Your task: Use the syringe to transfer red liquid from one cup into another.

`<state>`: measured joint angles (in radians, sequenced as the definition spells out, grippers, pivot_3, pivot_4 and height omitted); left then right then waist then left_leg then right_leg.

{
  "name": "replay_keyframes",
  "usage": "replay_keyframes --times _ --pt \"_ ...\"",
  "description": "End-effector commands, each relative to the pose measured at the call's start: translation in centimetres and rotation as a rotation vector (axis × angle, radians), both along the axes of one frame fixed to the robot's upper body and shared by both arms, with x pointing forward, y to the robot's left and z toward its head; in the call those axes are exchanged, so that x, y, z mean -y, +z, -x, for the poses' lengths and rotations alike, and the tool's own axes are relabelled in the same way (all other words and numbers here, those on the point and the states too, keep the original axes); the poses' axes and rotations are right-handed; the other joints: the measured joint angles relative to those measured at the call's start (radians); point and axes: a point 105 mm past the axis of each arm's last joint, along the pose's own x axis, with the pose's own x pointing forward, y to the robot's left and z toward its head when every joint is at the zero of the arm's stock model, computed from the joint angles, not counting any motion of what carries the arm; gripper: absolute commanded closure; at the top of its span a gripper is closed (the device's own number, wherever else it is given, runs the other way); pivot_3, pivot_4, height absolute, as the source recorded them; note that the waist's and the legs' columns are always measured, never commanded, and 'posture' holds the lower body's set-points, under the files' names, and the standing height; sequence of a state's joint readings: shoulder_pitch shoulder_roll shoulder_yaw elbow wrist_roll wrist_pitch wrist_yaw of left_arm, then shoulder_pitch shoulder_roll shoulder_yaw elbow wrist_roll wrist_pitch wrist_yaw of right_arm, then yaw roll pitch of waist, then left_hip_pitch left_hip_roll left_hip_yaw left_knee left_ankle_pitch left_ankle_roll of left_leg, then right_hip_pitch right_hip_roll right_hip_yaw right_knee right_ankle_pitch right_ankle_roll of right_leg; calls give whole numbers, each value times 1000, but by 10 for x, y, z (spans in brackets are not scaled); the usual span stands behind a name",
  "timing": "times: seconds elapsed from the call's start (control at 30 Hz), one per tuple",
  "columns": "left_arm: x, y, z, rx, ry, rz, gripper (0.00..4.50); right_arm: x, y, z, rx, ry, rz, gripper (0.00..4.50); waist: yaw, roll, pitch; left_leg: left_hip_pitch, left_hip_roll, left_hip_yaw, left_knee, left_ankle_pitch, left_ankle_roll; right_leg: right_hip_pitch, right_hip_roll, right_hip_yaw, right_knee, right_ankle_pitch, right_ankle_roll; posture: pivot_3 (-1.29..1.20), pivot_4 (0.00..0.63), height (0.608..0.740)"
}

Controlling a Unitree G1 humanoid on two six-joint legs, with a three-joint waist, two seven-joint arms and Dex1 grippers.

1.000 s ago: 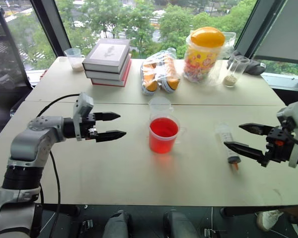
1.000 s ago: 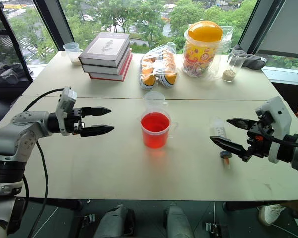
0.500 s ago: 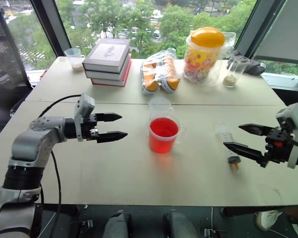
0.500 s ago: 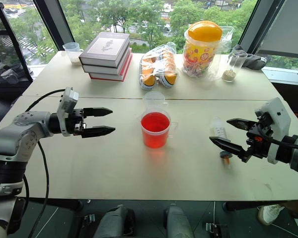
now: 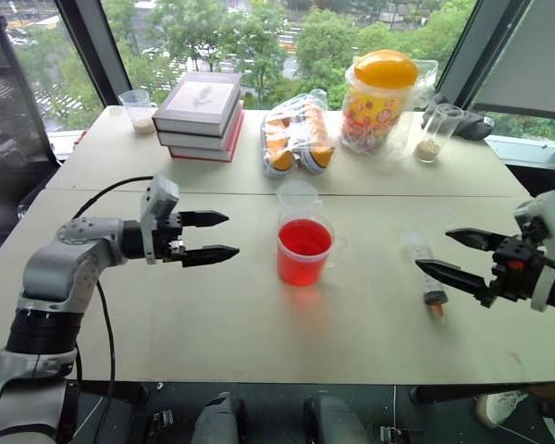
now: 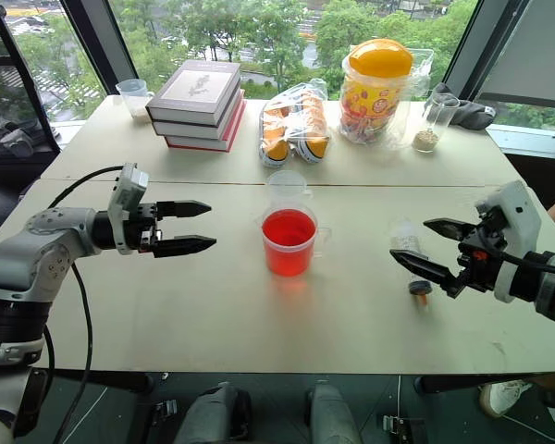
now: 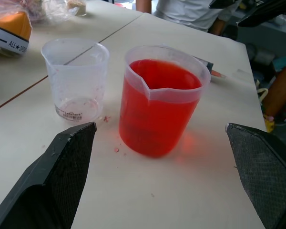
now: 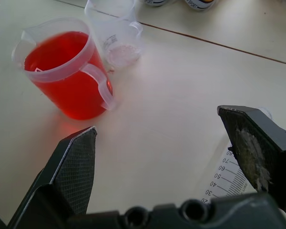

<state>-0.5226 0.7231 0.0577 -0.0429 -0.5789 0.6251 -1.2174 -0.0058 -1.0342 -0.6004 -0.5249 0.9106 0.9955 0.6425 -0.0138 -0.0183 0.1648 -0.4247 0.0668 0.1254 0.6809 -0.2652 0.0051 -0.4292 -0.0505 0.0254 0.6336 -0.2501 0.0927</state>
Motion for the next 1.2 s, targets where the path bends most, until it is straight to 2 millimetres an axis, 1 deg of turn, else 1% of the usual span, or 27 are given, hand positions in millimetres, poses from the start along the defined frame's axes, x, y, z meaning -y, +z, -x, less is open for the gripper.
replay_keyframes --times 0.03,0.07,0.1,0.17,0.23,0.3,0.37,0.47,0.6,0.73,0.83,0.97,1.0,1.1,1.17,1.2 --pt "4 8 2 35 -15 -1 0 7 0 -10 -65 -83 -38 50 -1 0 0 0 0 0 0 0 0 0 0 0 0 0 0 0 150 740" --pt "5 7 2 35 -17 0 0 10 -11 -11 -184 -105 -10 50 -1 0 0 0 0 0 0 0 0 0 0 0 0 0 0 0 150 740" --pt "5 7 1 36 -19 1 0 12 -17 -13 -269 -128 8 50 -2 0 0 0 0 0 0 0 0 0 0 0 0 0 0 0 150 740" --pt "7 5 1 36 -22 3 0 14 -20 -22 -361 -170 0 50 -3 0 0 0 0 1 0 0 0 -2 -1 1 0 1 -1 0 150 740" --pt "10 2 0 35 -26 8 0 16 -21 -39 -463 -238 -29 50 -9 1 0 -1 0 3 0 0 0 -3 -2 2 0 1 -2 0 150 740" --pt "13 -1 1 34 -30 13 0 18 -25 -52 -552 -284 -18 50 -7 1 0 -1 0 4 0 0 0 -5 -2 3 0 2 -3 0 150 740" --pt "16 -3 3 35 -32 18 0 24 -31 -64 -605 -348 12 50 -5 1 0 -2 0 4 -1 0 0 -6 -1 3 0 2 -3 0 150 740" --pt "17 -6 5 35 -21 33 0 31 -49 -77 -695 -430 80 50 -3 1 0 -7 0 5 -2 0 1 -11 -2 3 0 2 -3 0 150 740" --pt "16 -9 9 36 2 39 0 36 -63 -90 -743 -461 116 50 0 1 0 -18 0 7 0 0 1 -20 -1 2 0 3 -1 0 150 740" --pt "15 -10 11 43 24 39 0 37 -73 -100 -757 -453 155 50 0 1 0 -20 0 8 1 -1 1 -21 -1 2 0 4 1 0 150 740" --pt "13 -10 12 49 38 39 0 34 -78 -104 -767 -428 182 810 -1 1 0 -19 0 8 1 -1 1 -20 0 2 0 4 1 0 150 740" --pt "12 -9 12 54 47 38 0 28 -80 -106 -778 -388 199 2784 -2 1 0 -18 0 7 2 0 1 -20 0 1 1 5 2 0 150 740" --pt "12 -8 11 56 48 38 0 27 -80 -106 -780 -379 201 3110 -4 1 0 -18 0 7 2 0 1 -20 0 1 2 5 2 0 150 740" --pt "11 -7 9 61 53 35 0 23 -74 -108 -757 -369 195 3115 -5 1 0 -17 0 7 2 0 0 -20 1 2 3 5 2 0 150 740" --pt "10 -6 7 65 56 34 0 21 -55 -118 -663 -360 172 3115 -6 1 0 -17 1 7 2 0 0 -20 1 1 4 5 2 0 150 740" --pt "9 -4 6 67 58 33 0 17 -37 -124 -586 -349 135 3115 -6 2 0 -17 1 7 2 0 0 -20 1 2 4 5 2 0 150 740"
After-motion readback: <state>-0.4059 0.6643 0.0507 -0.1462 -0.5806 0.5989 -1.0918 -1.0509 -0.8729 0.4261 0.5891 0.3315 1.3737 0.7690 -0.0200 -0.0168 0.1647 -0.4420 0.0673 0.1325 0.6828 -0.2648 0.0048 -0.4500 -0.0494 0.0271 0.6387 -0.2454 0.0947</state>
